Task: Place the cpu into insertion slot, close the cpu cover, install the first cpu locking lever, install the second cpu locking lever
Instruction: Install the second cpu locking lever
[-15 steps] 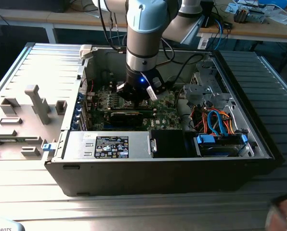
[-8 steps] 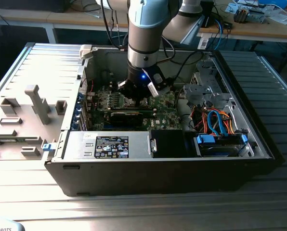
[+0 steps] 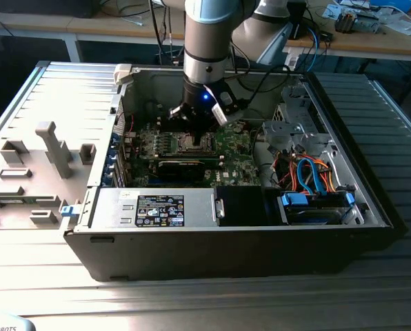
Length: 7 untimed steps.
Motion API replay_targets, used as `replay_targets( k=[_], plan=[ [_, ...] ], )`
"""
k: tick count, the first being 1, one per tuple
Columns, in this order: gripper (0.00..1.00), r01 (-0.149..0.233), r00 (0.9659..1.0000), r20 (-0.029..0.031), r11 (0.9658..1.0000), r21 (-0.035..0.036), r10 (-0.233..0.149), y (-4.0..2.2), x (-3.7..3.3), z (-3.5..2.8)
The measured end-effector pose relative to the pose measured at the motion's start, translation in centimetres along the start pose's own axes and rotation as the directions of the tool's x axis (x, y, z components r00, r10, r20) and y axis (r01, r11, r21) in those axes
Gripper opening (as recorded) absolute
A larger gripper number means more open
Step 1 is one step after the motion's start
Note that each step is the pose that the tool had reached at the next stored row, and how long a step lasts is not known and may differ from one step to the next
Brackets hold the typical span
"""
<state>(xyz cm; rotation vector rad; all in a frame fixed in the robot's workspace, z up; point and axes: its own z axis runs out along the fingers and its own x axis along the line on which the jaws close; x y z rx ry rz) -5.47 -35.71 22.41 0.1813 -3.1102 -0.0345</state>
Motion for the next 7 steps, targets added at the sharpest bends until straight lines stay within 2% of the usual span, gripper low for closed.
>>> replay_targets(
  k=[2,7],
  plan=[
    [0.11,0.0,1.0,-0.0001,1.0,0.0005,0.0,0.03,0.01,-0.47],
    [0.11,0.0,1.0,0.0,1.0,0.0004,0.0,0.03,0.02,-0.55]
  ],
)
